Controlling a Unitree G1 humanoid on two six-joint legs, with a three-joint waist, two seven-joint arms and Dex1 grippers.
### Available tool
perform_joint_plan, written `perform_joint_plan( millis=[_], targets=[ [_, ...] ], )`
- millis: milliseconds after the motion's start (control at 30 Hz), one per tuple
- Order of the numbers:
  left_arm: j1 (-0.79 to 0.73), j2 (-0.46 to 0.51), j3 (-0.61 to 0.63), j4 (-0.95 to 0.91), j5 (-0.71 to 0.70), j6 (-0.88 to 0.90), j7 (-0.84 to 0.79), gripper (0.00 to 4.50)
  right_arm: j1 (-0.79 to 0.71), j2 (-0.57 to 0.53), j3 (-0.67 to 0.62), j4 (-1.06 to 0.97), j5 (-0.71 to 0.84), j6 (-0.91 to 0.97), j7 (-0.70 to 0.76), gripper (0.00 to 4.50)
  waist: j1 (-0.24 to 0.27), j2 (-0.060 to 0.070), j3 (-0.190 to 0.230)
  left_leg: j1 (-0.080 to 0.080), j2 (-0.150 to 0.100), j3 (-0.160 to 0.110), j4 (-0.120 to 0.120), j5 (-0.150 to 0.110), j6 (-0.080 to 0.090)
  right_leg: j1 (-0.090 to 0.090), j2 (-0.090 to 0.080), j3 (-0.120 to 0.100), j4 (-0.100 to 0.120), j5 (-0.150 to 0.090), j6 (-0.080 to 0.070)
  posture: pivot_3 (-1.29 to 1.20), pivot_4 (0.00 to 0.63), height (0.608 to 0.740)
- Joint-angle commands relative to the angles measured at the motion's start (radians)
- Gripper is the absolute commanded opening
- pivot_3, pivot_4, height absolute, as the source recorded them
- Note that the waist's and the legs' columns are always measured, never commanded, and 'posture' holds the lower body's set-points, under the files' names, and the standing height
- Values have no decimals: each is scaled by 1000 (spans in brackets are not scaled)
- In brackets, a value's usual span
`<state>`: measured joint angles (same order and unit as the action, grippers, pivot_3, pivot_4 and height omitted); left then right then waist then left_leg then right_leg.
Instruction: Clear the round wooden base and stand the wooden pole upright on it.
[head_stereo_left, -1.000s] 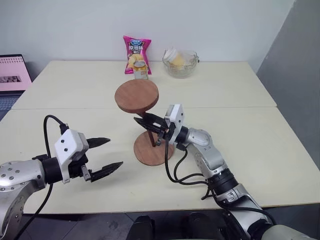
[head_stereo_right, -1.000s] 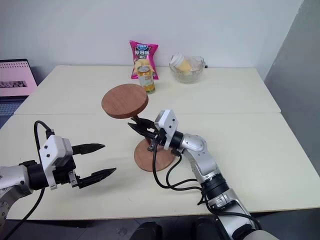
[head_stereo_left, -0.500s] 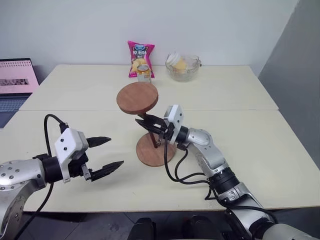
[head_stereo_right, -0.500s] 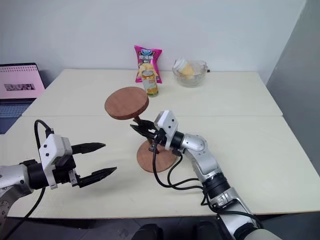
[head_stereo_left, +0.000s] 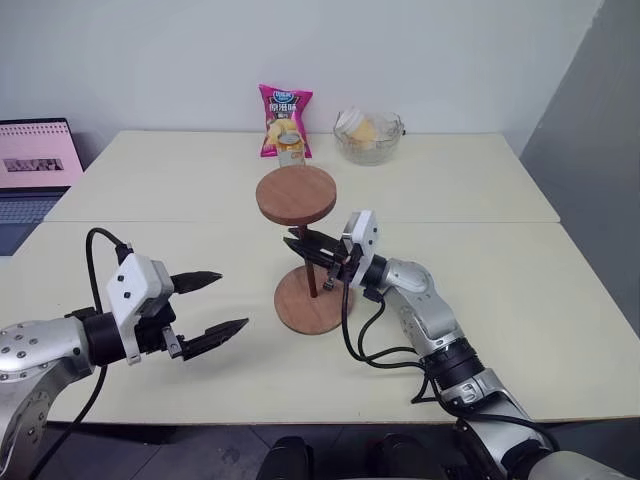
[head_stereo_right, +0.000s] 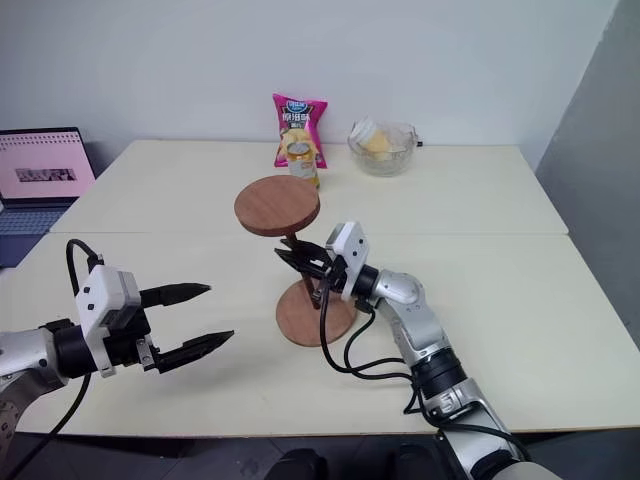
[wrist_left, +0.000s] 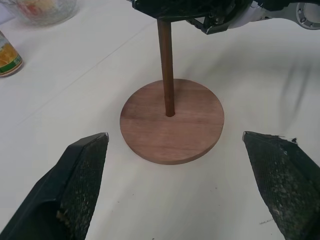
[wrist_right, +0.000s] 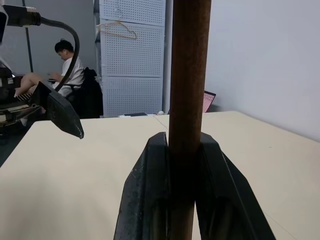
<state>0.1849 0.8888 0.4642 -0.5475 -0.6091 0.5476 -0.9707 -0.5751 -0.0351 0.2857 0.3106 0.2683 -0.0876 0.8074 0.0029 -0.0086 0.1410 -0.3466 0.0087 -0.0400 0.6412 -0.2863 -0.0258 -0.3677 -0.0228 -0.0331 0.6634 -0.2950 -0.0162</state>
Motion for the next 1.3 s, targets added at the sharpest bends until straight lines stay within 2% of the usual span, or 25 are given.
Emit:
perform_joint_plan(
  millis=[33,367,867,933,1000,1033,1100,1133,1167,1300],
  targets=[
    [-15,17,6,-4,-5,0,1,4500,92,-84,29,123,-87,86,11,258,1,0,0,0,0,0,0,0,0,0,0,0,0,0,0,0,150,740],
    [-23,20,-3,-5,3,-1,2,4500,96,-78,41,10,-42,138,30,258,6,0,0,-1,0,0,-4,0,0,0,-1,0,-5,-1,-1,0,150,740],
    [-13,22,-18,-2,30,-23,-13,4500,95,-81,35,-30,-29,164,30,258,6,-1,1,-2,0,0,-13,0,-1,-4,-1,-1,-9,2,-3,0,150,740],
    [-10,21,-17,-3,31,-27,-14,4500,98,-82,34,-45,-22,170,33,963,6,-1,1,-2,0,0,-13,0,-1,-4,-1,-1,-9,1,-2,0,150,740],
    [-9,21,-18,-2,32,-30,-15,4500,98,-81,32,-53,-21,174,32,1223,7,-5,5,-3,0,0,-13,0,-1,-4,-1,-2,-10,1,-1,0,150,740],
    [-9,21,-19,0,33,-32,-15,4500,98,-80,30,-54,-23,176,31,1512,7,-8,13,-4,0,-1,-13,0,-1,-4,-1,-2,-10,2,-3,0,150,740],
    [-8,21,-19,1,33,-34,-15,4500,96,-76,23,-58,-21,178,35,1840,0,-13,20,-17,0,-1,-11,0,-1,-11,-1,-2,-8,4,-3,0,150,740],
    [-8,21,-19,1,34,-34,-16,4500,95,-76,21,-60,-20,181,37,2205,-7,-12,21,-25,0,0,-9,1,-2,-20,-1,-2,-5,6,-2,0,150,740],
    [-8,20,-19,2,35,-35,-16,4500,94,-76,20,-63,-19,182,41,2375,-12,-12,21,-31,0,0,-7,2,-3,-26,-1,-2,-3,8,-1,0,150,740],
    [-7,17,-20,1,38,-37,-17,4500,93,-79,16,-75,-17,189,56,3377,-21,-11,23,-33,3,-1,-7,2,-4,-29,2,-4,-1,7,-2,0,150,740]
  ],
)
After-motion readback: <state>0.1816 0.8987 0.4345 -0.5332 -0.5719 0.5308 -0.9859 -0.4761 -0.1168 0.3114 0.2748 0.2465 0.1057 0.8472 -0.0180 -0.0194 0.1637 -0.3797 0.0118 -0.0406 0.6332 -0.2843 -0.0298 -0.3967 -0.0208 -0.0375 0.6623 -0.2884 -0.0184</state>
